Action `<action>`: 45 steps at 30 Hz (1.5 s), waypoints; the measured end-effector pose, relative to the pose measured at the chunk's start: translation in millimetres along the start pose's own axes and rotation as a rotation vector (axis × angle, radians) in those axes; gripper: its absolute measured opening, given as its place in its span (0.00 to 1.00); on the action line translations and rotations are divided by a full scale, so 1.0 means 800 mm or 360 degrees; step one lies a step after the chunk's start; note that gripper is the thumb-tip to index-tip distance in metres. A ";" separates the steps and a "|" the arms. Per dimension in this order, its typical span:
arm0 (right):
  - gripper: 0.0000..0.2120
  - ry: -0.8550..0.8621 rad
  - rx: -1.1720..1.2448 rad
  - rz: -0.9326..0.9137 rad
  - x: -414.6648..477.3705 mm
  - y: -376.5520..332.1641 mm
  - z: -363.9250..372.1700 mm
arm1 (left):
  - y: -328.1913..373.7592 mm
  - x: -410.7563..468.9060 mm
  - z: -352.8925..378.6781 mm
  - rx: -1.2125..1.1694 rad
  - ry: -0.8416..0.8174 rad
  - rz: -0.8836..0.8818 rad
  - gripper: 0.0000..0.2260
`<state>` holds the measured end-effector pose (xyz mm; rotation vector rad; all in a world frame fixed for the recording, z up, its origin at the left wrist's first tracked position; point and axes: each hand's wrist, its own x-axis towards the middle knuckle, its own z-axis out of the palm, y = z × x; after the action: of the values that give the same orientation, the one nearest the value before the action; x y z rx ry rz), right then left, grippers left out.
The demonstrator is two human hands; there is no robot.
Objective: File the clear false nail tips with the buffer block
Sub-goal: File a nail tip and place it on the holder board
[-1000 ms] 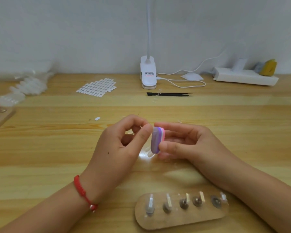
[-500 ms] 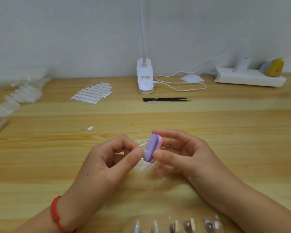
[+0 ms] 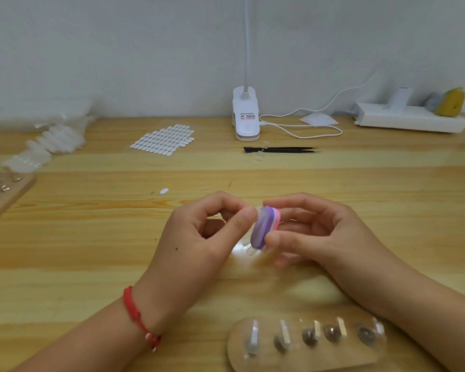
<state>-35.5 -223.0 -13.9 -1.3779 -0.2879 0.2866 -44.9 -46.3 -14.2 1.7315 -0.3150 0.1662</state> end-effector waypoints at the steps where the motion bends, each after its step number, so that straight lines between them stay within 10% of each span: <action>1: 0.20 0.0051 0.0055 0.0007 0.000 -0.001 -0.001 | 0.000 0.000 0.001 0.0026 -0.0037 0.0003 0.06; 45: 0.17 -0.0038 0.0061 0.0034 0.002 -0.001 -0.007 | -0.005 -0.001 0.004 0.0046 -0.0130 0.0199 0.08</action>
<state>-32.0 -227.5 -14.3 -1.3411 -0.2864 0.3247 -44.4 -48.3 -19.0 1.7507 -0.4833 0.1917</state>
